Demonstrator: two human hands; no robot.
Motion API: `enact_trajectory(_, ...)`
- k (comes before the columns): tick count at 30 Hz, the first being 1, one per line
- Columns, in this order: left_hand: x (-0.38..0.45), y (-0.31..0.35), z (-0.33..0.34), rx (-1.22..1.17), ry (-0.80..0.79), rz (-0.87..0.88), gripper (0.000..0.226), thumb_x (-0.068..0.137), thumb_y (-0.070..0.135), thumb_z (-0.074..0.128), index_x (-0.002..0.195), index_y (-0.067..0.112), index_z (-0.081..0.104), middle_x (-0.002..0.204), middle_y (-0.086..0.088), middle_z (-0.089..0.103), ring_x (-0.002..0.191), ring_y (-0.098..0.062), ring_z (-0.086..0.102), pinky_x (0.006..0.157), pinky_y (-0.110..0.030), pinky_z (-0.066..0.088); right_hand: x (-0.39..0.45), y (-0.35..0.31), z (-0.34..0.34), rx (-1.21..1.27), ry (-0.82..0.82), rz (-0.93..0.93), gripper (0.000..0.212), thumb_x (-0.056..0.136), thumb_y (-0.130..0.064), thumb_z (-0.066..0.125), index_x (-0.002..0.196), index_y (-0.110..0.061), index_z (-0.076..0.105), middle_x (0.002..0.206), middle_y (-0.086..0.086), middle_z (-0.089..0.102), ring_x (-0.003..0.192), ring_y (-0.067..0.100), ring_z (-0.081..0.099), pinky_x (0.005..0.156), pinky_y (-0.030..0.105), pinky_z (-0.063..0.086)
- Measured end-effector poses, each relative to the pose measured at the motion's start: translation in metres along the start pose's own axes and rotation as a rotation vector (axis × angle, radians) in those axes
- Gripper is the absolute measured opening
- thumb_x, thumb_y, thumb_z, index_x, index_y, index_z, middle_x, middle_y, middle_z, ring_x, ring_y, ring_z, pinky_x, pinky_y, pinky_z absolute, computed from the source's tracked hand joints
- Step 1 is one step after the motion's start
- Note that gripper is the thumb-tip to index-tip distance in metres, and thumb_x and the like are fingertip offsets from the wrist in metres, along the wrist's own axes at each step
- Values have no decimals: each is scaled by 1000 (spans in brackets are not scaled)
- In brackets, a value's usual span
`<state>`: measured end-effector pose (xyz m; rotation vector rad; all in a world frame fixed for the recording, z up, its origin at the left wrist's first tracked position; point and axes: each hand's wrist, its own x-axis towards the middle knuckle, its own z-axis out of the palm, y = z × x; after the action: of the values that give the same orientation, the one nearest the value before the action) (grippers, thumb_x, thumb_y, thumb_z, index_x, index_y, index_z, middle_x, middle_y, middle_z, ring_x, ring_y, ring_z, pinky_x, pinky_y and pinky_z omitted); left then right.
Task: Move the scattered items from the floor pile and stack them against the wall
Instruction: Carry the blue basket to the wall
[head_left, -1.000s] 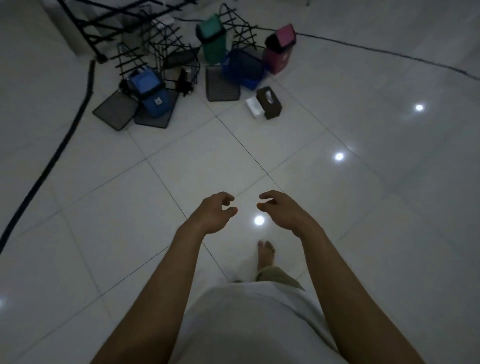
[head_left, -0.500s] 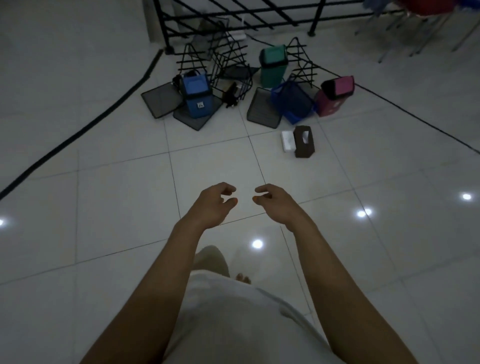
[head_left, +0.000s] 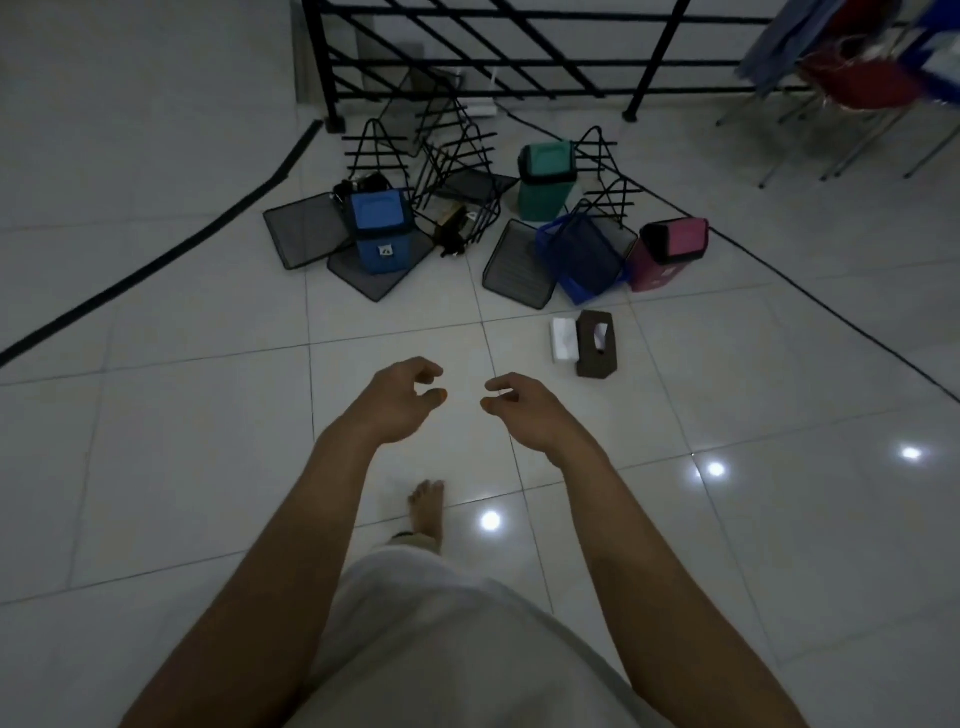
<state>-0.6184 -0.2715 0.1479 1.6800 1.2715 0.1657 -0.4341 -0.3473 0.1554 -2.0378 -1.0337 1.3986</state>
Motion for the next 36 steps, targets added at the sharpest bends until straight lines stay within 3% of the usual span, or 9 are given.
enact_trajectory(3,45,23,-13,3,-18,13,39,93,29,61,131,21,53,129,1,54,102,-12,51,82,-22,39,35,-9,-22,13,2,14,34,94,-30,61,126,-22,57,114,4,60,100,17,58,68,18,42)
enact_trajectory(10,132,79,-21,11,-13,34,38,93,27,60,130,20,53,126,2,54,102,-11,51,84,-22,39,101,-21,-66,95,5,36,33,93,-29,61,125,-22,58,115,7,61,100,18,61,75,23,45)
enact_trajectory(15,173,110,6,-22,-17,11,37,93,26,61,129,20,54,126,2,55,99,-10,52,82,-21,40,141,-13,-120,75,-23,42,32,93,-29,61,124,-22,58,112,6,60,93,15,59,74,24,45)
enact_trajectory(23,213,162,70,-151,173,-108,34,93,22,62,126,15,56,116,2,55,97,-11,51,83,-21,38,199,-2,-226,-74,-138,-12,26,95,-28,60,120,-22,58,99,-3,57,92,16,58,73,24,46)
enact_trajectory(28,225,185,116,-175,234,-145,31,92,23,63,122,18,58,113,5,55,97,-13,57,69,-14,40,226,3,-281,-159,-194,-27,27,94,-25,60,120,-20,59,99,-1,57,91,16,56,77,27,47)
enact_trajectory(32,240,200,132,-166,240,-161,32,92,23,62,123,16,58,115,3,55,96,-15,57,76,-22,40,246,-4,-306,-192,-227,-65,26,95,-23,60,120,-18,58,98,-2,55,85,12,54,65,20,43)
enact_trajectory(36,272,217,131,-184,237,-169,31,93,23,62,122,16,57,114,4,54,98,-17,57,75,-22,40,273,-10,-327,-216,-244,-95,29,95,-23,59,123,-17,58,102,1,56,85,12,54,65,18,42)
